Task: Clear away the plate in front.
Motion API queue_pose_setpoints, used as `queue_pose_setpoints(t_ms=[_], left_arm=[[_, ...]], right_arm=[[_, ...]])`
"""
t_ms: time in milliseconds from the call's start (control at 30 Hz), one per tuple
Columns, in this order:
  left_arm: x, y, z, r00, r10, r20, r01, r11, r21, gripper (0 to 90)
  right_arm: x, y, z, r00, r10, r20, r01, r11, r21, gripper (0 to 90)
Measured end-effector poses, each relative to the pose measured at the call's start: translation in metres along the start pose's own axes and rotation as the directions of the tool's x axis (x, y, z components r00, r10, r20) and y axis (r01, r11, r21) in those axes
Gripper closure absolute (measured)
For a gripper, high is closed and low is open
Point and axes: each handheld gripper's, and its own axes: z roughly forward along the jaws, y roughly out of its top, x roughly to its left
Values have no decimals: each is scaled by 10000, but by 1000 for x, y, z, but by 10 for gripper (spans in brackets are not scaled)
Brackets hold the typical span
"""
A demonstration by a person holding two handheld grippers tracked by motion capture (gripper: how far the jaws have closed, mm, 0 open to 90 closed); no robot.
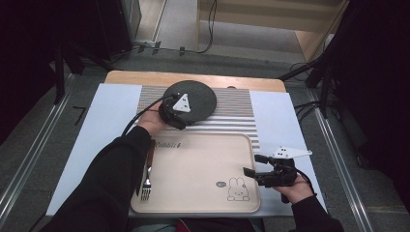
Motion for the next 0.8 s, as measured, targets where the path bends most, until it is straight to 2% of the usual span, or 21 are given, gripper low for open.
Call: queue_pose_setpoints(t_ms=[100,200,300,500,600,667,700,800], left_arm=[[-4,-3,1,9992,377,-118,-378,9993,-69,399],[-10,-6,2,9940,1002,-438,-1004,9950,-10,424],[-13,-10,5,9909,1222,-556,-1220,9925,71,436],[-16,-16,11,9862,1486,-733,-1465,9887,328,493],[-18,-19,15,9777,1823,-1044,-1783,9829,463,554],[-18,-21,18,9776,1804,-1082,-1743,9826,637,556],[-18,-23,19,9769,1800,-1153,-1754,9833,487,563],[-17,-24,21,9748,1758,-1376,-1714,9842,437,565]], right_arm=[[0,0,1,10000,-19,91,18,10000,86,225],[0,-1,1,9998,17,192,-21,9998,204,225],[-1,-1,1,9998,71,185,-73,9999,144,225],[0,-1,1,9998,10,220,-13,9999,162,225],[0,-1,0,9997,8,245,-12,9999,160,225],[-1,-1,0,9997,-3,258,-1,9999,142,225],[-1,-1,0,9997,4,262,-8,9999,139,225],[-1,-1,0,9996,-5,286,0,9999,160,225]])
